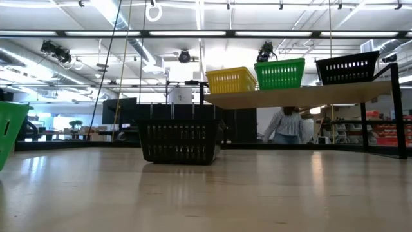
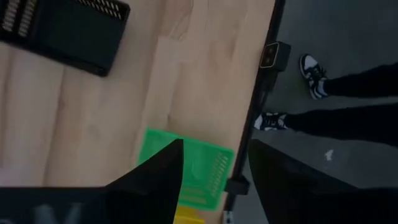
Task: Stack baskets on shelf by color
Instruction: Stack the black bin on the black bin
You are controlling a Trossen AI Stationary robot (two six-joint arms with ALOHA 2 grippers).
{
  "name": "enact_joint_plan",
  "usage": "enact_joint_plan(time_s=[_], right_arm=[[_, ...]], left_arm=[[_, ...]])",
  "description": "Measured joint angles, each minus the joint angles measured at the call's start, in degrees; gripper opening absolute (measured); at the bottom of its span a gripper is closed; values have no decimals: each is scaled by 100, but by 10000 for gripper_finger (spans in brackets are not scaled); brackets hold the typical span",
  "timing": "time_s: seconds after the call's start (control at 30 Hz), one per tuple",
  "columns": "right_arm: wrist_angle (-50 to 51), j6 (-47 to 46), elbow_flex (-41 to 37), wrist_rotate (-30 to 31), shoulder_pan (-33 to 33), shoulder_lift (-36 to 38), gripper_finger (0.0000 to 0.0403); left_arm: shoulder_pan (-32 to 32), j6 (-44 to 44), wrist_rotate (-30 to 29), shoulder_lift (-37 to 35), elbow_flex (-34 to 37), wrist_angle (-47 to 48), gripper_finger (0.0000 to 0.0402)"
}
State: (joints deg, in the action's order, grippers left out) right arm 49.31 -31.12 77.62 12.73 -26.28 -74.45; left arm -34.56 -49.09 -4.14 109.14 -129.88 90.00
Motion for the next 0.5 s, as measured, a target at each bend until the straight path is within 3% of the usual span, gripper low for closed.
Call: enact_joint_plan(time_s=[0.27,0.5], right_arm=[[-1297,684,-153,415,-28,-1278,224],[-1999,733,-155,416,8,-2245,232]], left_arm=[[-661,-1288,-183,41,0,2,173],[-1251,-2299,-325,49,0,2,172]])
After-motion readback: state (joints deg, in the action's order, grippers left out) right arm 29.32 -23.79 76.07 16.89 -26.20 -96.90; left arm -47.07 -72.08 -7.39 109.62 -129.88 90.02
